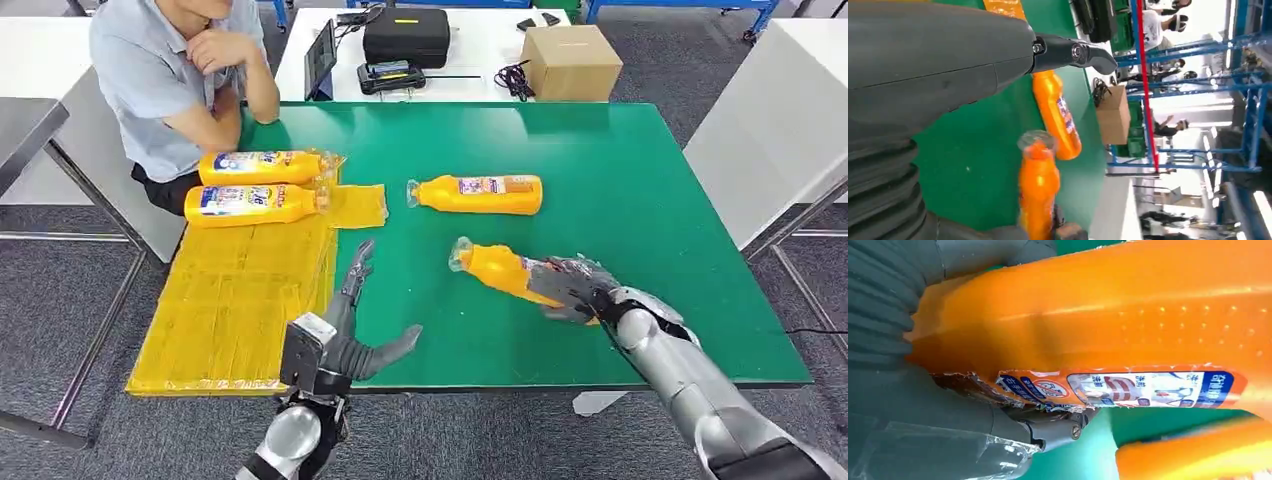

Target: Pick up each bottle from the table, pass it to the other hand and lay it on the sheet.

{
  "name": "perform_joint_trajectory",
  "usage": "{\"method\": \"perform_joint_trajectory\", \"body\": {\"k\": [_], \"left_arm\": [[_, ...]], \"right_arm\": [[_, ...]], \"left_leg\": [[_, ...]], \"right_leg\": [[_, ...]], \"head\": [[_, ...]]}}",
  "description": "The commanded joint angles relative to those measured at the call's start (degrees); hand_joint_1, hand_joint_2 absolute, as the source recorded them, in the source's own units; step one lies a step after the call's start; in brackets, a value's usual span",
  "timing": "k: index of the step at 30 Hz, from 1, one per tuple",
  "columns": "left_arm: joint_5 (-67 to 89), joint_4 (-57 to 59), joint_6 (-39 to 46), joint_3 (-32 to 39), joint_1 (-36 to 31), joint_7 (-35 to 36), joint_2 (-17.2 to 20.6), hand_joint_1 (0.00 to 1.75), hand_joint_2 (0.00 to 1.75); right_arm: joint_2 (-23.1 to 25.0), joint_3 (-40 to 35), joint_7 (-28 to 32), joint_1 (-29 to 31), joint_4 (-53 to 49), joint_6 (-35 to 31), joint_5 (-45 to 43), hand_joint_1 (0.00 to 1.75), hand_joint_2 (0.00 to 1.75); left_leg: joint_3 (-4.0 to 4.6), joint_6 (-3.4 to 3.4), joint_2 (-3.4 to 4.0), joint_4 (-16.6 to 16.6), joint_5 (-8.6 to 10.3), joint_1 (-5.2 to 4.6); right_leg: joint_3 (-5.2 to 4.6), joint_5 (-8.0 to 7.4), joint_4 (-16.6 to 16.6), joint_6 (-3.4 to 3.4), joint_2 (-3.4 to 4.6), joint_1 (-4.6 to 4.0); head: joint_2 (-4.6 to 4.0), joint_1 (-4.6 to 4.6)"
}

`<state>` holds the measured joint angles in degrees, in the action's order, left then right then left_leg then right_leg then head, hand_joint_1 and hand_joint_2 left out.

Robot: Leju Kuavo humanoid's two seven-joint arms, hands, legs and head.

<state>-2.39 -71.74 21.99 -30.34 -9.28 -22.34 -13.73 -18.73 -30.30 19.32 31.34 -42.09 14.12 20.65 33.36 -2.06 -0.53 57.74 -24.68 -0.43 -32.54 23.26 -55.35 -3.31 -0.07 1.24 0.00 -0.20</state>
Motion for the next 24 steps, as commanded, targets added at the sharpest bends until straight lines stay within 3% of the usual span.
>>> {"method": "perform_joint_trajectory", "body": {"k": [1,10,12,17,24], "left_arm": [[-17.47,9.26,-1.92,3.31,0.05,5.99,-1.41,0.0,1.75],[-19.74,13.01,-3.07,2.93,-1.05,5.48,-1.38,0.0,1.75],[-24.01,14.64,-5.73,3.25,-1.11,9.2,-1.35,0.0,1.75],[-27.24,19.04,-9.32,2.92,-2.46,8.59,-1.82,0.0,1.75],[-29.09,18.0,-13.26,0.79,-2.56,8.85,-2.24,0.0,1.75]], "right_arm": [[4.07,-0.69,-1.96,-5.98,-15.44,-8.25,3.57,1.75,1.75],[4.68,-1.31,-3.25,-6.72,-19.06,-9.44,5.24,1.75,1.75],[6.79,-2.89,-1.08,-6.6,-21.22,-13.45,9.13,1.75,1.75],[13.34,-8.1,-2.71,-7.63,-26.1,-15.99,11.51,1.75,1.75],[18.12,-11.79,-2.85,-7.05,-20.99,-19.54,11.36,1.75,1.75]], "left_leg": [[-0.1,0.19,0.38,-0.11,-0.07,0.11],[0.4,0.07,0.03,-0.03,0.04,0.08],[0.43,0.1,0.12,-0.01,-0.02,0.09],[0.59,0.16,0.38,-0.01,-0.06,0.09],[0.72,0.1,0.15,-0.03,0.0,0.13]], "right_leg": [[0.0,-0.06,0.11,0.21,0.33,-0.12],[-0.45,0.01,-0.07,0.1,0.03,-0.08],[-0.45,0.03,-0.08,0.11,0.12,-0.08],[-0.66,-0.01,-0.1,0.18,0.37,-0.08],[-0.81,0.01,-0.1,0.12,0.14,-0.11]], "head": [[0.0,-0.07],[0.0,-0.07],[0.0,-0.07],[0.0,-0.04],[0.0,-0.09]]}}
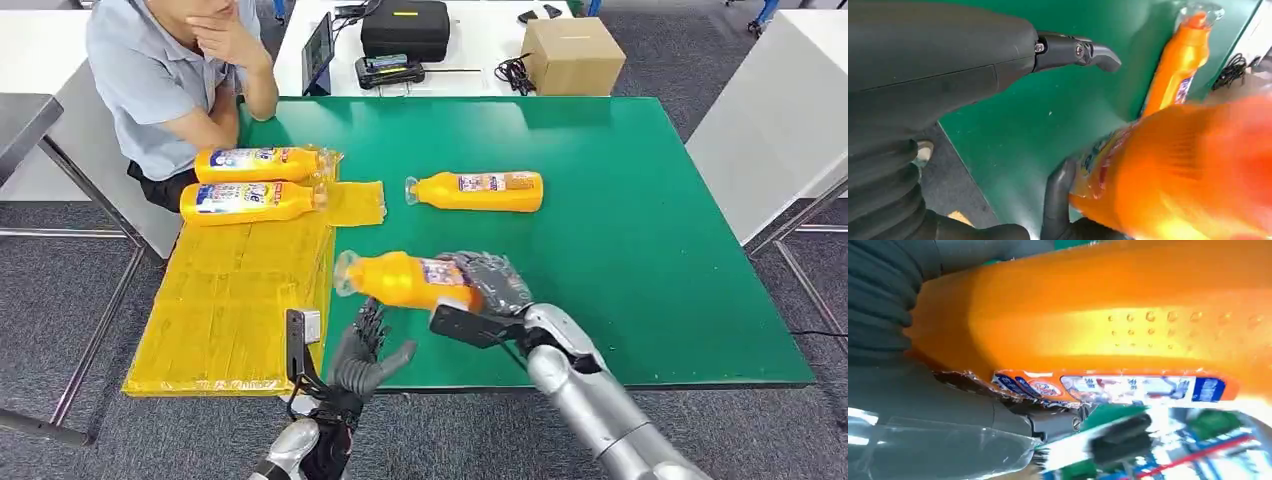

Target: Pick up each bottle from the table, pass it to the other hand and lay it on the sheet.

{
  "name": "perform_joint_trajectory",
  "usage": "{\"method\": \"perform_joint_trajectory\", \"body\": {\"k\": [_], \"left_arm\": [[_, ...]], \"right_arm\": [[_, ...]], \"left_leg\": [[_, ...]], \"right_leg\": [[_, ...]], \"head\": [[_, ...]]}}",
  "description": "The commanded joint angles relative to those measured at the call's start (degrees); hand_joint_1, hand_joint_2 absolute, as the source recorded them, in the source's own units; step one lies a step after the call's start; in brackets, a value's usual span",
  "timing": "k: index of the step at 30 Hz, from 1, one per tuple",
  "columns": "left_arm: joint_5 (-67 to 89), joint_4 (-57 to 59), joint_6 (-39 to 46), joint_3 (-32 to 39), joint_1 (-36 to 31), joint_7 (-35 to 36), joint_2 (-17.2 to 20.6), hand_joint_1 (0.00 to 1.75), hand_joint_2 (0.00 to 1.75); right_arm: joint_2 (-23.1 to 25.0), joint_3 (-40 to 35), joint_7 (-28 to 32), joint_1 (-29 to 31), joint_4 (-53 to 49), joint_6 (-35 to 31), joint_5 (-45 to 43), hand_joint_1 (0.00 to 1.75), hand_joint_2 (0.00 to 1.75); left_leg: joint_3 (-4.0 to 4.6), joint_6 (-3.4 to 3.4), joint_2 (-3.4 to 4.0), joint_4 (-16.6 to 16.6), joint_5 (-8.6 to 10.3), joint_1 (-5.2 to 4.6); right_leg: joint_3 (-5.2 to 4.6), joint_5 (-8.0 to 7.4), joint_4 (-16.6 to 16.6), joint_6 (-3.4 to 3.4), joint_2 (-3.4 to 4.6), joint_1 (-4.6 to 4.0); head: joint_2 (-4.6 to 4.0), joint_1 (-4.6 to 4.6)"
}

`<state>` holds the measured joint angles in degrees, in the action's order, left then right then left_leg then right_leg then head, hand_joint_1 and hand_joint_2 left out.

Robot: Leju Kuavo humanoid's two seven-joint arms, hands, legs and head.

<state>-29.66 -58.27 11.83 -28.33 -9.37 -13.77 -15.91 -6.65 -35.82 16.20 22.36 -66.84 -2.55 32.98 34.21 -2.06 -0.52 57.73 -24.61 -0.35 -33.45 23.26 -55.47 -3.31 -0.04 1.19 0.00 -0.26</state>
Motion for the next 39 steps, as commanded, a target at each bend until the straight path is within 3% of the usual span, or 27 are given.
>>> {"method": "perform_joint_trajectory", "body": {"k": [1,15,20,30,35,39], "left_arm": [[-2.58,4.36,-3.11,-0.72,-2.59,0.12,-0.26,0.0,1.75],[-7.02,-1.79,-2.57,3.29,-2.57,-3.81,-0.7,0.0,1.75],[-0.97,-8.83,6.1,5.51,-0.77,-12.76,-0.92,0.0,1.75],[7.4,-5.85,12.31,3.27,-2.39,-17.64,0.41,0.0,1.75],[4.92,-7.18,9.81,5.39,-1.27,-16.21,-0.69,0.0,1.75],[0.72,-8.56,3.54,5.09,0.1,-10.11,-0.89,0.0,1.75]], "right_arm": [[6.85,-6.43,1.55,1.67,4.4,-3.04,-1.87,1.75,1.75],[9.4,-9.76,3.99,0.98,7.93,-2.64,-3.82,1.75,1.75],[8.49,-9.69,4.1,-0.48,8.1,-3.26,-4.24,1.75,1.75],[5.55,-8.25,2.14,-1.91,6.82,-6.73,-0.53,1.75,1.75],[5.17,-6.82,1.9,-2.49,5.78,-6.0,-0.54,1.75,1.75],[5.93,-6.21,3.04,-2.11,7.1,-4.12,-1.39,1.75,1.75]], "left_leg": [[-0.2,0.13,0.2,0.02,-0.11,0.1],[-0.04,0.14,0.04,0.01,-0.07,0.08],[-0.05,0.12,0.09,0.0,-0.09,0.09],[0.05,0.08,-0.08,-0.04,0.0,0.0],[-0.05,0.15,-0.08,0.0,-0.07,0.06],[-0.07,0.13,0.0,0.01,-0.1,0.04]], "right_leg": [[0.18,0.04,0.03,0.17,0.15,-0.11],[0.07,0.06,0.0,0.17,0.01,-0.09],[0.08,0.05,0.03,0.15,0.05,-0.09],[0.0,0.03,0.03,0.11,-0.09,-0.01],[0.11,0.08,0.03,0.17,-0.12,-0.08],[0.09,0.11,0.0,0.16,-0.06,-0.06]], "head": [[0.0,0.02],[0.0,0.02],[0.0,0.02],[0.0,0.04],[0.0,0.02],[0.0,0.02]]}}
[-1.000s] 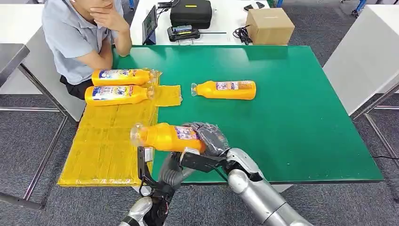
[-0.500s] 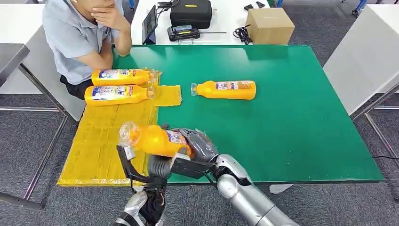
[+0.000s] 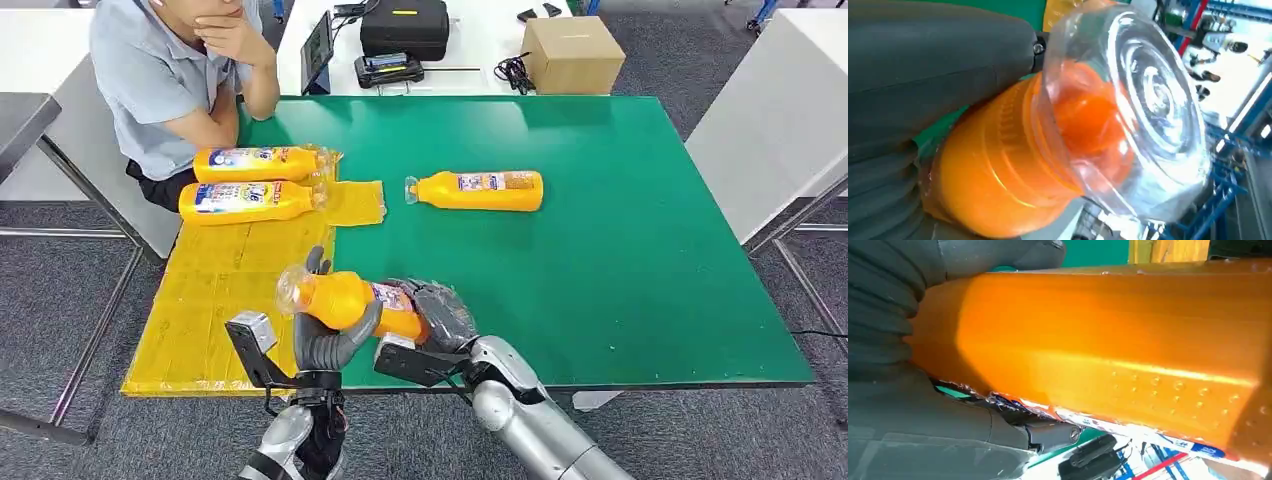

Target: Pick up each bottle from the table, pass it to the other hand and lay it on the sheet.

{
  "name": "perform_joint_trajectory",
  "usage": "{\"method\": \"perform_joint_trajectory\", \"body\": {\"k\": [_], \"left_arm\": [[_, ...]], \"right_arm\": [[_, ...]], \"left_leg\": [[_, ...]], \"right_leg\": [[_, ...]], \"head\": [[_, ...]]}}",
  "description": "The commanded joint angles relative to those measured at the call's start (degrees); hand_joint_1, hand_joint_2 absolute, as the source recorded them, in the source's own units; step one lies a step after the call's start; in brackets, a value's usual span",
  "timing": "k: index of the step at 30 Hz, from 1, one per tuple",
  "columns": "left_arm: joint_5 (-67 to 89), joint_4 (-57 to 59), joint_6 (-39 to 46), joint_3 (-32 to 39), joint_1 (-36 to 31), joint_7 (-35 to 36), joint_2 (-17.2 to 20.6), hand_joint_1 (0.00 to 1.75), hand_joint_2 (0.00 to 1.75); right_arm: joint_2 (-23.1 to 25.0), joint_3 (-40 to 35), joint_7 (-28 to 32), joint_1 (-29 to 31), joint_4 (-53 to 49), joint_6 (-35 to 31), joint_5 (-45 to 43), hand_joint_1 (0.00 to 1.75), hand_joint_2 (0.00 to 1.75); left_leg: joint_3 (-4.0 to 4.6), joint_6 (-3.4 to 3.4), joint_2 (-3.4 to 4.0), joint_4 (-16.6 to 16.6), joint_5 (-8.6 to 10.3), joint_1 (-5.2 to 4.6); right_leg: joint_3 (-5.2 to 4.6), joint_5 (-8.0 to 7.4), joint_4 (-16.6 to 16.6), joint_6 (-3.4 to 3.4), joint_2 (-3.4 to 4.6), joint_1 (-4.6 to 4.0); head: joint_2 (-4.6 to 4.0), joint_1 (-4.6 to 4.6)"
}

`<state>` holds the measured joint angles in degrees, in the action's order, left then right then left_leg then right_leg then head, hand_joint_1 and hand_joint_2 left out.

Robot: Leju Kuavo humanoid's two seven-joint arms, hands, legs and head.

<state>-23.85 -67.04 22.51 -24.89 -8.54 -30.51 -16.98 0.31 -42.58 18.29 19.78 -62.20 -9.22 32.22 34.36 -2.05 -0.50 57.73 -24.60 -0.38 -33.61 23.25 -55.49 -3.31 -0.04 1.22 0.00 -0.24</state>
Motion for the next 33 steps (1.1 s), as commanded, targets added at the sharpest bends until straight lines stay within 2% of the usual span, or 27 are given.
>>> {"method": "perform_joint_trajectory", "body": {"k": [1,13,17,18,25,29,33], "left_arm": [[-5.92,0.5,-8.45,1.56,-0.73,7.39,0.21,0.0,1.75],[-6.55,1.07,-11.6,0.5,-0.9,8.07,0.55,0.0,1.75],[-7.41,0.98,-15.21,-0.8,-0.44,8.12,0.3,0.0,1.75],[-7.41,1.73,-15.74,-1.97,-1.24,8.08,1.25,0.0,1.75],[-5.68,1.74,-14.52,-2.83,-2.49,2.95,2.29,0.0,1.75],[3.77,1.43,-6.7,-5.92,-3.16,-4.25,2.04,0.0,1.75],[5.25,1.72,-7.56,-8.02,-3.14,-5.48,2.12,0.0,1.75]], "right_arm": [[-0.78,0.71,1.32,0.62,2.74,3.15,-1.17,1.75,1.75],[-0.26,0.87,2.04,0.95,2.86,4.15,-2.06,1.75,1.75],[0.39,2.23,4.13,1.41,2.15,10.42,-8.57,1.75,1.75],[0.55,2.88,4.56,1.67,2.1,12.43,-10.93,1.75,1.75],[-0.15,3.2,4.4,1.91,1.8,14.25,-13.37,1.75,1.75],[0.24,2.78,4.41,2.46,1.6,14.73,-14.53,1.75,1.75],[0.6,2.49,4.41,3.01,1.84,15.22,-15.2,1.75,1.75]], "left_leg": [[-0.15,0.1,-0.03,0.0,-0.07,0.07],[-0.11,0.1,-0.01,-0.01,-0.05,0.06],[-0.19,0.14,0.03,0.02,-0.12,0.09],[-0.2,0.14,0.07,0.06,-0.15,0.09],[-0.1,0.09,0.0,-0.01,-0.04,0.04],[-0.19,0.16,-0.02,0.05,-0.11,0.1],[-0.13,0.12,0.01,0.03,-0.09,0.06]], "right_leg": [[0.18,0.07,0.04,0.12,-0.06,-0.07],[0.14,0.05,0.02,0.12,-0.02,-0.06],[0.22,0.09,0.01,0.16,0.0,-0.1],[0.23,0.11,-0.01,0.17,0.04,-0.11],[0.12,0.03,0.01,0.11,-0.01,-0.04],[0.24,0.11,-0.02,0.19,-0.05,-0.11],[0.16,0.07,-0.02,0.15,-0.01,-0.07]], "head": [[0.0,0.0],[0.0,0.0],[0.0,0.0],[0.0,0.0],[0.0,0.0],[0.0,0.0],[0.0,0.0]]}}
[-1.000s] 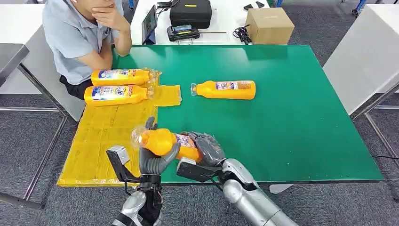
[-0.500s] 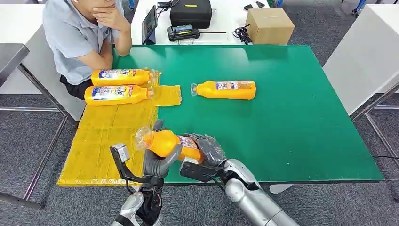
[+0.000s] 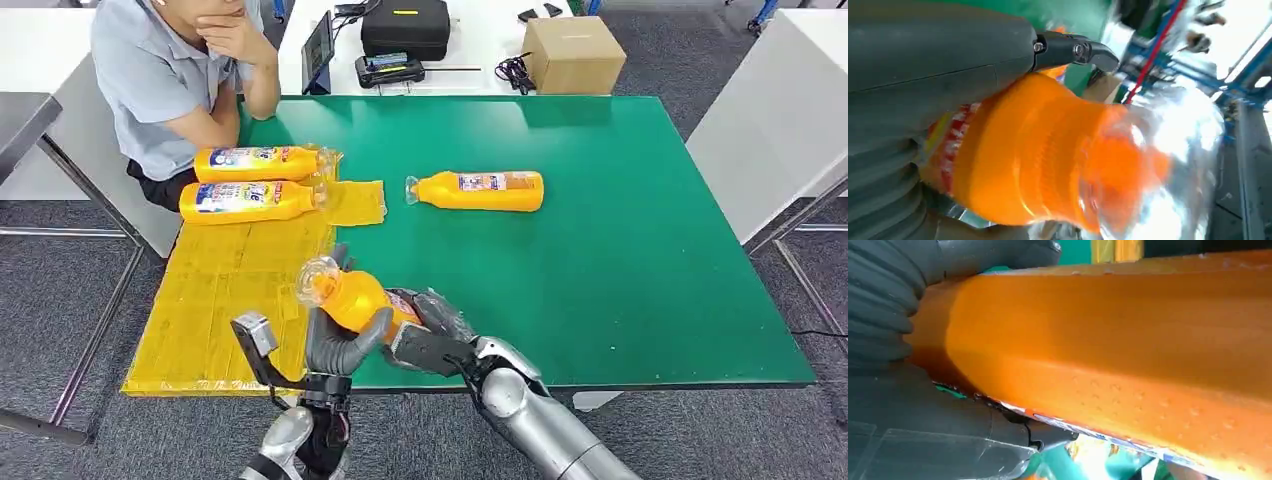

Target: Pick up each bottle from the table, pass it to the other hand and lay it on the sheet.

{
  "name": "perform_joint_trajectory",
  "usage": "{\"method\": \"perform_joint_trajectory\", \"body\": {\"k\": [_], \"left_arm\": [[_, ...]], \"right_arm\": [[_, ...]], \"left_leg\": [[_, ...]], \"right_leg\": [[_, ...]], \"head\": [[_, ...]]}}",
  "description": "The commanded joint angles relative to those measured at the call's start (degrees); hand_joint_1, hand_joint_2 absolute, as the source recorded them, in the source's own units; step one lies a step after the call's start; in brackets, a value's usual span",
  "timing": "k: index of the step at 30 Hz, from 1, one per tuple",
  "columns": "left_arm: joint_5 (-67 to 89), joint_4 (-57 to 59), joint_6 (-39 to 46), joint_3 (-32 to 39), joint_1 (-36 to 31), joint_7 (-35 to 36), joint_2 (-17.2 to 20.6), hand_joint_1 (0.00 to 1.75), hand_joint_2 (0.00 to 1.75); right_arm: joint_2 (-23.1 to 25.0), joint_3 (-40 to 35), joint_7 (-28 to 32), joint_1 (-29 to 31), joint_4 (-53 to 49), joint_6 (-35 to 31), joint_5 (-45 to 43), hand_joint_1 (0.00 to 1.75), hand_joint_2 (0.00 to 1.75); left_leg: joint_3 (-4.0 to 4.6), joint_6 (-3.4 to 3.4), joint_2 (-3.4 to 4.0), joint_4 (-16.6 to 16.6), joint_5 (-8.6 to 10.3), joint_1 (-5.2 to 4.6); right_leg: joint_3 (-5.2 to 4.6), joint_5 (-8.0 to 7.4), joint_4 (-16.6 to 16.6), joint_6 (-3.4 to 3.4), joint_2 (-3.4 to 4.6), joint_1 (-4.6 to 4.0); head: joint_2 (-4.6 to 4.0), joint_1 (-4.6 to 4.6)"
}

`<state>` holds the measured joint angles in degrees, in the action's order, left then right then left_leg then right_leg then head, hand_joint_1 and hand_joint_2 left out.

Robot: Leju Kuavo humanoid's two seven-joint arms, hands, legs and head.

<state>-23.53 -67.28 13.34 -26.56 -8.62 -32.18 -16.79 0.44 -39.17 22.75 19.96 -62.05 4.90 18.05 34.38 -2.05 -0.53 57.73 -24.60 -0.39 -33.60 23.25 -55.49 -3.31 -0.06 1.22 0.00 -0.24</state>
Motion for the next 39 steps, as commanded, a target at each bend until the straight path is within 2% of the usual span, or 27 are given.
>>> {"method": "perform_joint_trajectory", "body": {"k": [1,7,13,20,30,39], "left_arm": [[5.4,1.89,1.16,-7.24,-2.95,-4.16,2.28,0.0,1.75],[6.48,0.99,2.58,-6.78,-3.13,-5.56,2.13,0.0,1.75],[1.89,0.74,-2.73,-5.61,-2.51,-1.79,2.89,0.0,1.75],[1.63,2.33,-3.44,-5.87,-2.8,-1.64,2.59,0.0,1.75],[2.69,5.64,-1.36,-5.37,-3.94,-2.65,2.01,0.0,1.75],[4.54,13.83,3.53,-2.48,-6.27,-4.52,0.58,0.0,1.75]], "right_arm": [[0.4,-1.07,-0.05,2.86,1.77,1.09,-1.09,1.75,1.75],[0.36,-1.06,0.21,2.7,1.26,0.8,-1.23,1.75,1.75],[-0.29,0.67,0.57,1.84,0.44,2.41,-3.92,1.75,1.75],[-0.66,1.68,0.98,2.29,0.06,3.5,-5.35,1.75,1.75],[-0.63,2.22,0.67,2.53,0.09,4.58,-6.49,1.75,1.75],[-0.44,1.52,0.62,2.79,-0.43,4.49,-7.23,1.75,1.75]], "left_leg": [[-0.22,0.16,0.08,0.05,-0.13,0.08],[-0.17,0.13,0.08,0.0,-0.09,0.06],[-0.14,0.11,0.05,-0.01,-0.06,0.04],[-0.1,0.08,0.04,0.0,-0.05,0.02],[-0.2,0.14,0.11,0.03,-0.11,0.08],[-0.29,0.18,0.13,0.01,-0.12,0.1]], "right_leg": [[0.21,0.11,-0.03,0.2,0.03,-0.09],[0.16,0.06,0.01,0.15,0.05,-0.07],[0.13,0.05,0.0,0.13,0.02,-0.05],[0.09,0.04,0.0,0.1,0.02,-0.03],[0.19,0.07,0.0,0.17,0.07,-0.09],[0.28,0.08,0.01,0.22,0.08,-0.12]], "head": [[0.0,0.0],[0.0,0.0],[0.0,-0.02],[0.0,0.0],[0.0,0.0],[0.0,0.0]]}}
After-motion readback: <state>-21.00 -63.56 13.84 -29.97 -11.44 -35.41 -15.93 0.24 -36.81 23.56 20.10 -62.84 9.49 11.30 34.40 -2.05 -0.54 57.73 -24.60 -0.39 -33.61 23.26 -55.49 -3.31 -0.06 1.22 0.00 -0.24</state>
